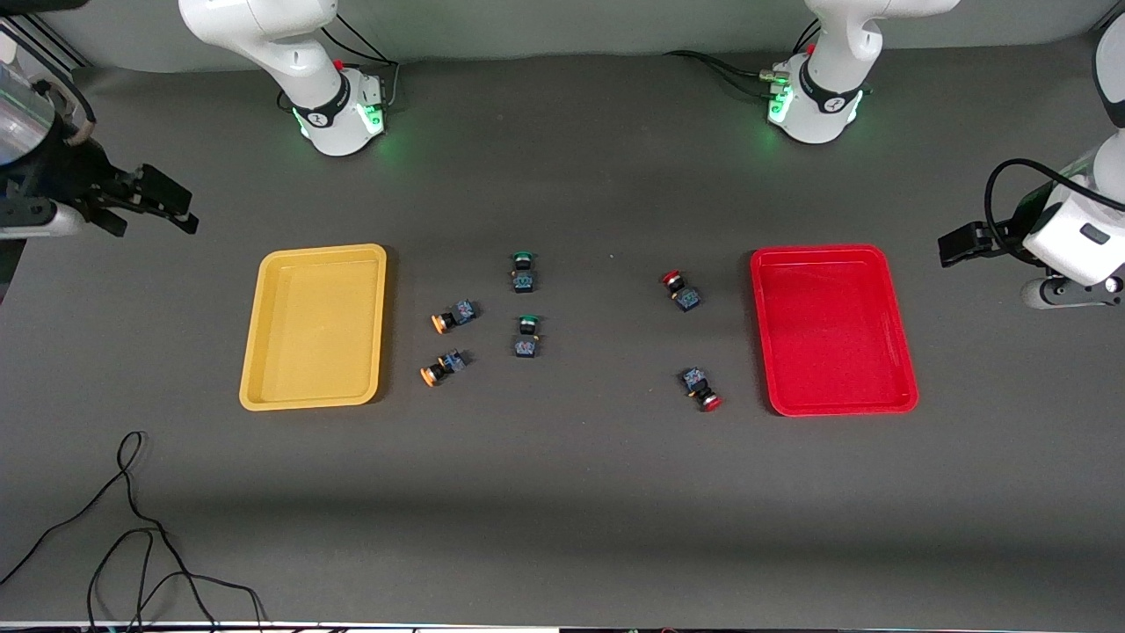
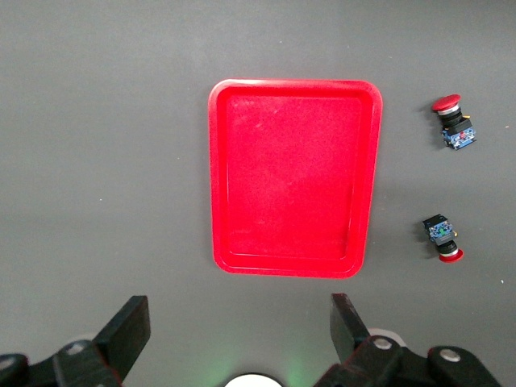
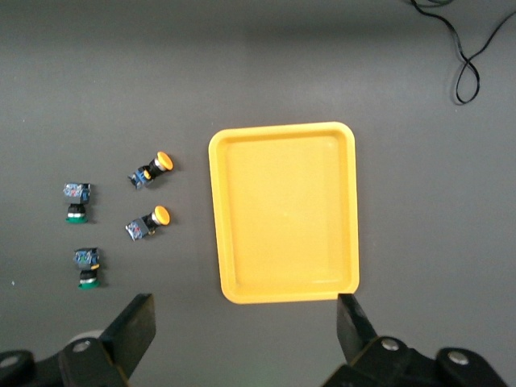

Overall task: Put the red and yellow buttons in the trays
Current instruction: 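Lower both grippers toward the buttons beside the two trays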

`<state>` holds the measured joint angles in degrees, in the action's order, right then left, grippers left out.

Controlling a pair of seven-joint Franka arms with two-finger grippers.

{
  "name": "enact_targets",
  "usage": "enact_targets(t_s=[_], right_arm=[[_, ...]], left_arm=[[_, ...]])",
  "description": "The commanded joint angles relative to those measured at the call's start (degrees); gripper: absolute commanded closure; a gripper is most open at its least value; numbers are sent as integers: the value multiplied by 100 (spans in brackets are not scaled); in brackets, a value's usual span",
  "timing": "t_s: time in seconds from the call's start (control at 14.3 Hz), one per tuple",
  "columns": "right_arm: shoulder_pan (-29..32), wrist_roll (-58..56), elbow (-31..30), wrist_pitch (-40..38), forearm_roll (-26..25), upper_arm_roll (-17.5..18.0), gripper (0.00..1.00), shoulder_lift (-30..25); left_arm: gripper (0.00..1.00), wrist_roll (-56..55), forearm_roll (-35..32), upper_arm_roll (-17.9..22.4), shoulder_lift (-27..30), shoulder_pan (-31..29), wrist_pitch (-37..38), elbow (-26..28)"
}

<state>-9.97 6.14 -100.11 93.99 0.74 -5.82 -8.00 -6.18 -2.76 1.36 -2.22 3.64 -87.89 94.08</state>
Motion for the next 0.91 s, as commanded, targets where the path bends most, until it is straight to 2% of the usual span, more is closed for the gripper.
enact_targets(t_s=[0.0, 0.14, 0.28, 0.42, 0.56, 0.7, 0.84], right_arm=[[-40, 53, 194, 32, -57, 2, 0, 246], [-154, 421, 185, -29, -57, 46, 0, 263], [-303, 912, -121, 92, -13, 89, 0, 307], [-488, 2060, -752, 810, -13, 369, 0, 421], [-524, 3081, -1595, 1741, -4, 747, 0, 526], [-768, 4162, -2107, 2577, 127, 907, 0, 894], [-945, 4710, -2171, 2861, 600, 907, 0, 1508]], left_arm=[[1, 73, 38, -118, 90, -179, -8, 92], [1, 3, 30, -714, 81, -626, -9, 101], [1, -41, 29, -787, 90, -593, 44, 101], [1, -478, 38, -856, 47, -323, 192, 119], [1, -1241, 91, -1058, -225, 126, 185, 293], [1, -2409, 196, -1348, -541, 399, -471, 679], [1, -2878, 214, -1446, -866, 610, -991, 918]])
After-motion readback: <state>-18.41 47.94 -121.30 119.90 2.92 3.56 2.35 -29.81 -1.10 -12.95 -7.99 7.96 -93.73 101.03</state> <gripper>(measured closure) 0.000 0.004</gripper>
